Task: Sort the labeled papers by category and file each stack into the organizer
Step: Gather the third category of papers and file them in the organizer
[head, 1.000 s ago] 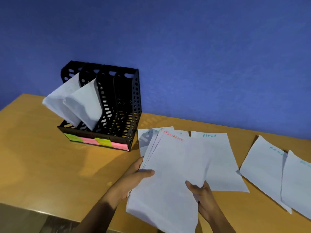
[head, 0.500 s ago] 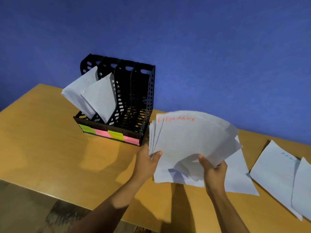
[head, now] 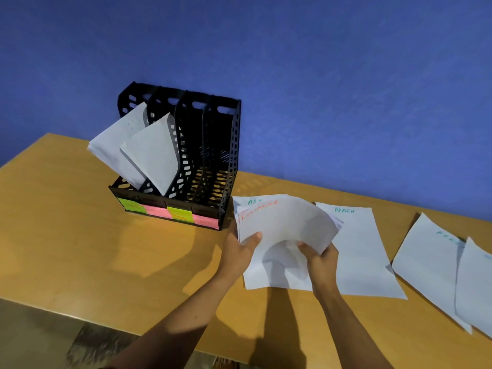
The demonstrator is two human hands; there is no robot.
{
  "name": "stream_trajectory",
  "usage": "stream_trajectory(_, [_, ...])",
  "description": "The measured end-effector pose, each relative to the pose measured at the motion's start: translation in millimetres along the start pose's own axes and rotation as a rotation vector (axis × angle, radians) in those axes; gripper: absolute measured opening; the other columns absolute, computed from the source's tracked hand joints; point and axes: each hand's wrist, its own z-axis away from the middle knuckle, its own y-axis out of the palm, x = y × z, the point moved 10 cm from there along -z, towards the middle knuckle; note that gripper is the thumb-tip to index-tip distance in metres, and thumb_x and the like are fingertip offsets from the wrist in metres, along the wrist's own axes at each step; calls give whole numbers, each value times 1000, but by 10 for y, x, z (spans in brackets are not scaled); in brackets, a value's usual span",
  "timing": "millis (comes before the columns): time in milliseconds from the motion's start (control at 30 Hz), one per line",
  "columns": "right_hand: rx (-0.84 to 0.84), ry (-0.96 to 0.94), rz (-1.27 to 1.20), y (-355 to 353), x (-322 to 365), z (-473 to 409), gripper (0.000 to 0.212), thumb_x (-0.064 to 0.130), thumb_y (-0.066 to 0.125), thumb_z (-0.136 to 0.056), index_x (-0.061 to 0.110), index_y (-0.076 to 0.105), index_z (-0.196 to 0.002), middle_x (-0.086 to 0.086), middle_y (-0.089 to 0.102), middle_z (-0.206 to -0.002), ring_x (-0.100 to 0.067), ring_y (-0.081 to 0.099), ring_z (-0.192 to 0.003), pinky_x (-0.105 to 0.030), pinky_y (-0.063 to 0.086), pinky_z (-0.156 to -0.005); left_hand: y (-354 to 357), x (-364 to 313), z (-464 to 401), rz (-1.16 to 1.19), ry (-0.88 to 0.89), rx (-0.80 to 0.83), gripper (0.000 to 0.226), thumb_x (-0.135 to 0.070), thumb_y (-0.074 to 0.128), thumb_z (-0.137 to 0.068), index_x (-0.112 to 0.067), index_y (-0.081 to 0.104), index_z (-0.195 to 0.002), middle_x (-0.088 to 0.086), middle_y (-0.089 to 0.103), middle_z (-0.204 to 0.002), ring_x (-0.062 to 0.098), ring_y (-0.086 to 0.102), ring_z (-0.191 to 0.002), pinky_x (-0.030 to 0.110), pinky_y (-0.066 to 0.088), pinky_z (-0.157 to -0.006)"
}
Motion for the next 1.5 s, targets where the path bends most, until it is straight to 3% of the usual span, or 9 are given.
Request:
stream_trajectory(367, [-1,56,114,128,-159,-153,29,9,73,-84,23,63,-107,9,71,-90,-14,68,-84,-20,55,-59,-39,-25,-213,49,-135,24,29,-1,58,-86,-27,66,-95,1,73,-98,25,69,-94,36,57,-72])
stream_trajectory(533, [-9,20,190,139,-33,-211,15,19,73,-87,26,65,-97,11,69,-92,-15,66,-87,-27,52,-63,-145,-214,-268,23,-34,-61,41,-3,61,-84,-34,54,-111,-7,65,-110,11,64,-101,14,52,-66])
stream_trajectory(667, [-59,-54,124,168,269,-211,15,18,74,-87,31,66,-84,12,71,-87,-12,66,-82,-25,51,-61,-393,-391,-232,-230,80,-259,68,-11,70,-86,-14,32,-143,4,33,-141,16,46,-121,32,50,-93])
stream_trajectory(833, [-38,-104,27,460,634,-158,20,17,72,-88,16,67,-108,4,73,-97,-14,70,-88,-15,54,-59,-97,-760,10,-237,253,-85,77,-42,70,-84,-35,25,-145,-9,28,-145,4,43,-125,13,43,-91])
stream_trajectory(933, [57,-229,32,766,971,-17,20,14,68,-92,14,68,-112,3,75,-98,-14,71,-89,-19,57,-67,105,-984,149,-179,257,68,81,-67,64,-76,-57,16,-140,-27,22,-146,-3,37,-130,14,44,-94])
stream_trajectory(1033, [205,-443,107,1121,1321,237,24,4,61,-91,18,67,-109,5,73,-98,-14,70,-89,-20,55,-71,127,-1215,197,-131,273,87,87,-70,65,-71,-41,25,-144,-24,34,-142,-3,41,-130,28,49,-97])
stream_trajectory(1200, [399,-611,263,1638,1449,514,34,5,58,-90,16,62,-122,7,70,-114,-11,66,-107,-30,56,-84,-110,-1525,187,-128,363,-25,32,-54,65,-83,-35,57,-107,-6,64,-102,-3,62,-101,11,47,-82])
stream_trajectory(1300, [520,-680,280,1886,1482,610,41,8,60,-90,13,57,-131,4,66,-125,-8,61,-117,-31,53,-93,-357,-1560,132,-88,333,-126,50,-59,55,-87,-25,53,-124,-8,65,-110,-6,59,-106,12,45,-87])
stream_trajectory(1500, [790,-722,306,2331,1465,695,70,-2,65,-85,16,38,-148,3,45,-150,-13,39,-140,-32,37,-113,-898,-1696,21,31,319,-329,21,-45,39,-100,-41,58,-110,-29,67,-87,-8,64,-94,9,46,-76])
